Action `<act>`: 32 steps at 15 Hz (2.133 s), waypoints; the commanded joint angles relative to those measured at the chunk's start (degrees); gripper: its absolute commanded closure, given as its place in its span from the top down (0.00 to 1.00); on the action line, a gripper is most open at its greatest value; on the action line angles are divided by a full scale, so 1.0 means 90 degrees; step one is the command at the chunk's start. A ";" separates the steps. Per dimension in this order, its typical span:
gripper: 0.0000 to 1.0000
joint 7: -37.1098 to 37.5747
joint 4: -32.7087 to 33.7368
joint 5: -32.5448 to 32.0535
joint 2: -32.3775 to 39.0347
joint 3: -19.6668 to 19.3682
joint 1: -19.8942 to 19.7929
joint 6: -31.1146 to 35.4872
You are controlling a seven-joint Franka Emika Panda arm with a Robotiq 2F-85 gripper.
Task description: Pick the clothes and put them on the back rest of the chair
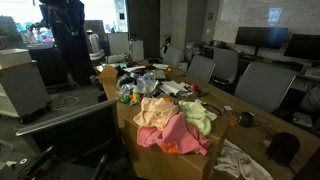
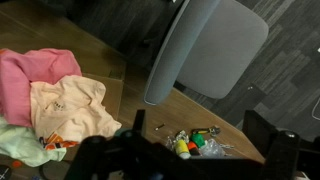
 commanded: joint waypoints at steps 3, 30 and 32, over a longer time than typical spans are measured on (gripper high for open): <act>1.00 0.0001 0.0101 -0.0005 -0.0014 -0.0006 0.0004 -0.0004; 1.00 0.1809 0.2196 -0.1339 0.3037 -0.0838 -0.1212 0.1214; 1.00 0.1961 0.2191 -0.1345 0.3233 -0.1000 -0.1239 0.1300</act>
